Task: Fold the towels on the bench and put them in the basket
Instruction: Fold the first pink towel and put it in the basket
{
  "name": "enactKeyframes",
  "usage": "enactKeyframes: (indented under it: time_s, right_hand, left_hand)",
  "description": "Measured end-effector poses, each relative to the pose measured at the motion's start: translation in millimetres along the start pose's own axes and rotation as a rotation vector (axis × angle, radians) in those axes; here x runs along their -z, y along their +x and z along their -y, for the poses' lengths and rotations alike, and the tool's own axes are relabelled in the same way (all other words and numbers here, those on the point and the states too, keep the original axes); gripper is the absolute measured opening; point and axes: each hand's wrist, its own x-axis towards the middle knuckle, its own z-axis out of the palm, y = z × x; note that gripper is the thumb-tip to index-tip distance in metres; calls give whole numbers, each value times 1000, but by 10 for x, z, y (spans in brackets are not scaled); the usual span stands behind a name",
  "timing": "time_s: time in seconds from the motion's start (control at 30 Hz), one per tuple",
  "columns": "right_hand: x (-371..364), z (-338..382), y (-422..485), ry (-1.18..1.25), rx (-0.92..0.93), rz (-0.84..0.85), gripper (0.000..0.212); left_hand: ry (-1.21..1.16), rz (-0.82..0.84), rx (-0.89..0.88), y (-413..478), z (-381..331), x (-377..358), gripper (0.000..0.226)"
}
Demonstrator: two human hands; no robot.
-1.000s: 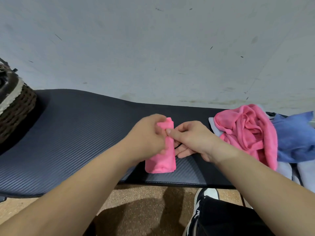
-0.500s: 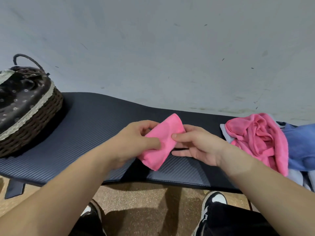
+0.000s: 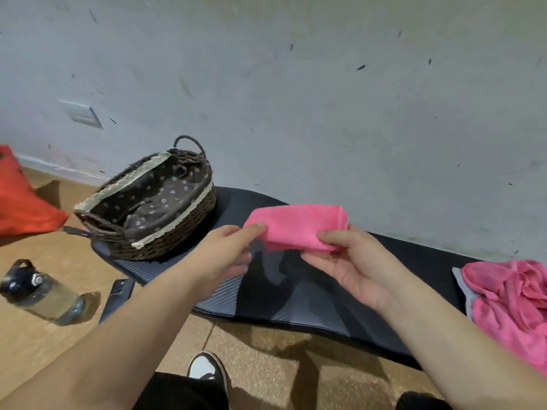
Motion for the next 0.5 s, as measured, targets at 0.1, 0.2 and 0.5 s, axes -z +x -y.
enactKeyframes:
  time_s: [0.1, 0.2, 0.5]
  right_hand:
    - [-467, -79, 60, 120, -2, 73, 27]
    - [-887, -147, 157, 88, -20, 82, 28]
    - [-1688, -139, 680, 37, -56, 126, 29]
  left_hand:
    - [-358, 137, 86, -136, -93, 255, 70]
    - [-492, 47, -50, -188, -276, 502, 29]
    - [-447, -22, -12, 49, -676, 1328, 25]
